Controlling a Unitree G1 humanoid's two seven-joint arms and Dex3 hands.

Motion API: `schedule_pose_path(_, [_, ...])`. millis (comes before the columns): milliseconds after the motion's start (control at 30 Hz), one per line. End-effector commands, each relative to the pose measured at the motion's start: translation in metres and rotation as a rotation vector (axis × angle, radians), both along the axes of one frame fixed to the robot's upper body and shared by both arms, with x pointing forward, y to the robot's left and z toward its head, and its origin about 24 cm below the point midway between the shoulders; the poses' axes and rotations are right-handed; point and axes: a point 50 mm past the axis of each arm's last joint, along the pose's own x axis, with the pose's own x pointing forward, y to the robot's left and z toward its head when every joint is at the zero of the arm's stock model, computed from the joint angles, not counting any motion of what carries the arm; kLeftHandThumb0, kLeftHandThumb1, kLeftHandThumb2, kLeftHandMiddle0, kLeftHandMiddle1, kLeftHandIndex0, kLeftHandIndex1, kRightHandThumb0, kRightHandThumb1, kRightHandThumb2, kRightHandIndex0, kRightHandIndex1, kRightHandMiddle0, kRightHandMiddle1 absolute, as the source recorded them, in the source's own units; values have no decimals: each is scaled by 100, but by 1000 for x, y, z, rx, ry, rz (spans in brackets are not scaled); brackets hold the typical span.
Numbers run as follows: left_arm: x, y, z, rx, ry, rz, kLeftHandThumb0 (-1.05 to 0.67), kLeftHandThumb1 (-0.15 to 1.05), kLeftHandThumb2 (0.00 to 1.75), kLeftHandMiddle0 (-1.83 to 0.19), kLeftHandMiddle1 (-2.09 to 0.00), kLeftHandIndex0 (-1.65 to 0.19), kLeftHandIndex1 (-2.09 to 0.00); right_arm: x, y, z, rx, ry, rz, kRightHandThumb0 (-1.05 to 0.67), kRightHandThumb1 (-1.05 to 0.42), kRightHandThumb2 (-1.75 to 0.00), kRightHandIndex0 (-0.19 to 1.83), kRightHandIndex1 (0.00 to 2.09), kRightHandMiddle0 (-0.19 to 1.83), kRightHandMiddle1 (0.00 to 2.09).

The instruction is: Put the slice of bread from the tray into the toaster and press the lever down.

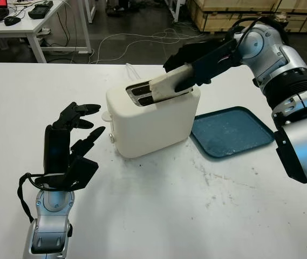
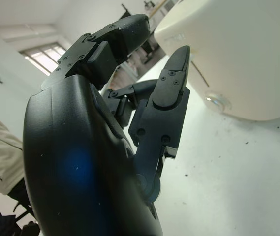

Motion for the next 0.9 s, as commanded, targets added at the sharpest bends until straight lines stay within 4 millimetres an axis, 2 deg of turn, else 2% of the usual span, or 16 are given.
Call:
schedule_pose_path(0, [-1, -2, -1, 6, -1, 8, -23, 92, 5, -48, -126, -56, -73, -1, 5, -9, -4, -26, 28, -55, -92, -36, 102, 175, 76, 171])
schedule_pose_path(100, [-1, -1, -1, 7, -5, 8, -23, 92, 5, -48, -126, -56, -73, -3, 8, -16, 24, -83, 57, -56, -92, -36, 104, 175, 74, 173])
schedule_pose_path(333, [-1, 0, -2, 9, -3, 5, -23, 92, 5, -48, -126, -55, -73, -5, 10, -27, 41, -179, 93, -59, -92, -44, 103, 175, 78, 149])
schedule_pose_path(467, [-1, 0, -2, 6, 2, 9, -25, 92, 5, -48, -125, -55, -73, -6, 9, -32, 28, -209, 97, -57, -92, -43, 107, 175, 75, 172])
schedule_pose_path(733, [-1, -1, -2, 8, 3, 9, -25, 92, 5, -49, -124, -56, -73, -6, 4, -34, 14, -321, 114, -61, -92, -38, 107, 175, 74, 174])
schedule_pose_path(833, [-1, 0, -3, 6, -3, 5, -24, 92, 5, -49, -124, -57, -73, -6, 1, -31, -17, -384, 123, -69, -92, -30, 94, 175, 66, 171])
schedule_pose_path(867, [-1, 0, -3, 5, -3, 5, -24, 92, 4, -50, -125, -57, -73, -6, 1, -29, -44, -415, 136, -72, -92, -25, 80, 175, 59, 170])
